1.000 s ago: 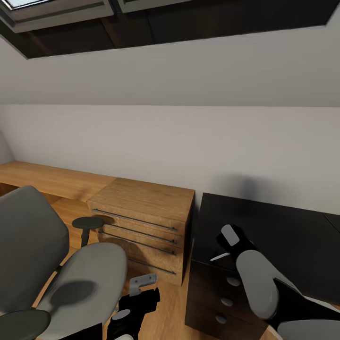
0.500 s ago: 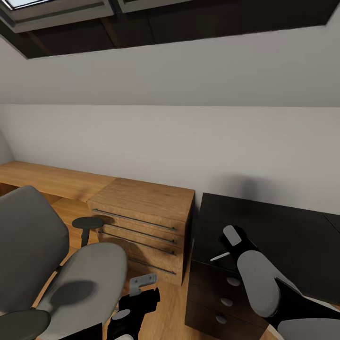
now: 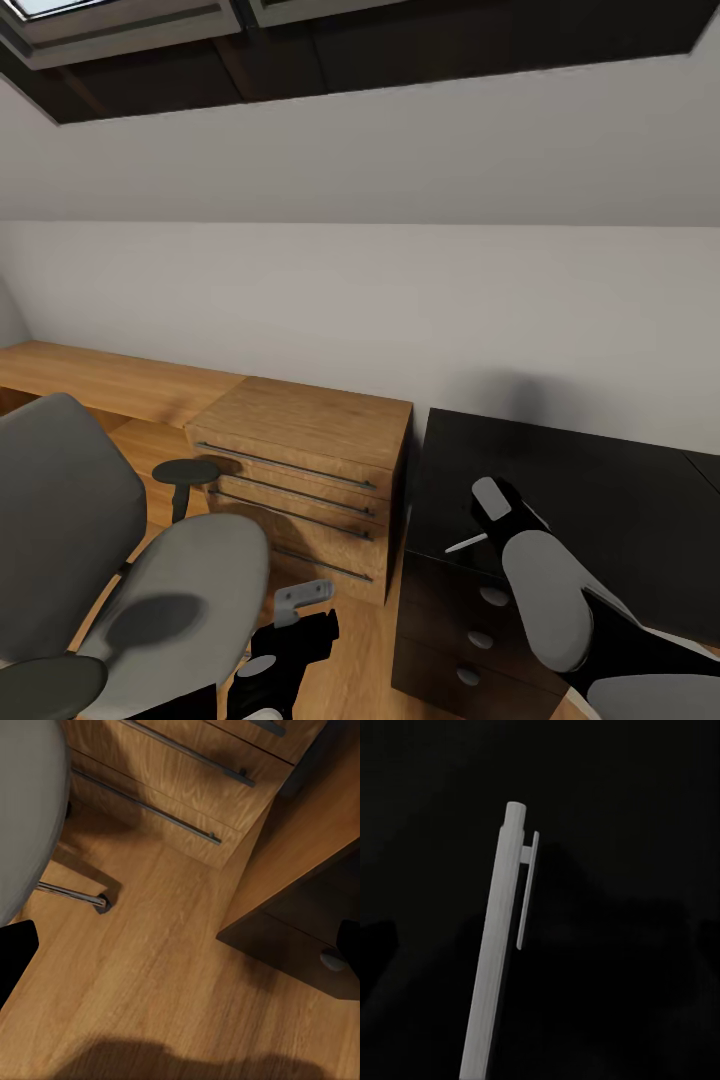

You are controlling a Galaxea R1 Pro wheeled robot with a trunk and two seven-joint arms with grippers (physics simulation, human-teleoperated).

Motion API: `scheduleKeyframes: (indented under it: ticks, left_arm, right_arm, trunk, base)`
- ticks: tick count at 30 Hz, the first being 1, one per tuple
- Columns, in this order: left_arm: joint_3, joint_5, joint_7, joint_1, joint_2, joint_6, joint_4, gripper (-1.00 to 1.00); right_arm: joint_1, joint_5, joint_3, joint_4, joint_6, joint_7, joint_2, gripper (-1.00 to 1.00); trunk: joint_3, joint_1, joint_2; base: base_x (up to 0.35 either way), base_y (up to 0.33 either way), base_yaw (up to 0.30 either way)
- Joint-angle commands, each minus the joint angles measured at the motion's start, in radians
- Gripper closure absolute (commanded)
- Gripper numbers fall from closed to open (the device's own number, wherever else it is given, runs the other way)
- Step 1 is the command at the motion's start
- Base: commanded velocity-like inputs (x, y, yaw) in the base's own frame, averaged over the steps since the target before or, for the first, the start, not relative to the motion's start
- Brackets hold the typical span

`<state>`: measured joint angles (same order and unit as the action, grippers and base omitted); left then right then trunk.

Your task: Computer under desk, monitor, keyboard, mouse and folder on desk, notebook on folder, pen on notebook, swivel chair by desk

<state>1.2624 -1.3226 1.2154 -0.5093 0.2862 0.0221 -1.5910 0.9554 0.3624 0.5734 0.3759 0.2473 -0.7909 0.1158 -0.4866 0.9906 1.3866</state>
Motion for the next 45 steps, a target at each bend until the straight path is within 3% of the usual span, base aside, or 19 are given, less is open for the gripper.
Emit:
scheduleKeyframes:
  ticks: [1, 8, 18, 23, 45]
  left_arm:
    - [0.002, -0.002, 0.004, -0.001, 0.001, 0.002, -0.001, -1.0]
    - [0.002, -0.002, 0.004, -0.001, -0.001, 0.002, -0.003, -1.0]
    - [0.002, -0.003, 0.004, -0.001, -0.001, 0.002, -0.003, -1.0]
    - [0.002, -0.003, 0.004, -0.001, -0.001, 0.002, -0.003, -1.0]
    - [0.003, -0.003, 0.004, -0.001, -0.002, 0.002, -0.003, -1.0]
  right_arm:
    - [0.0, 0.003, 0.0, 0.003, 0.007, -0.005, 0.0, -1.0]
    - [0.0, 0.026, 0.0, 0.002, 0.012, -0.007, -0.001, -1.0]
    - [0.0, 0.114, -0.002, 0.002, 0.053, -0.007, -0.002, -1.0]
    - [0.0, 0.124, 0.0, 0.004, 0.105, -0.006, -0.003, -1.0]
    - [0.0, 0.125, -0.003, 0.005, 0.116, 0.001, -0.001, -1.0]
  trunk:
    - [-0.001, 0.0, 0.001]
    - [-0.001, 0.0, 0.001]
    - [-0.001, 0.0, 0.001]
    - [-0.001, 0.0, 0.001]
    - [-0.001, 0.0, 0.001]
  base:
    - [0.0, 0.0, 0.0]
    - [0.0, 0.0, 0.0]
    - [0.0, 0.0, 0.0]
    - [0.0, 0.0, 0.0]
    - [0.0, 0.0, 0.0]
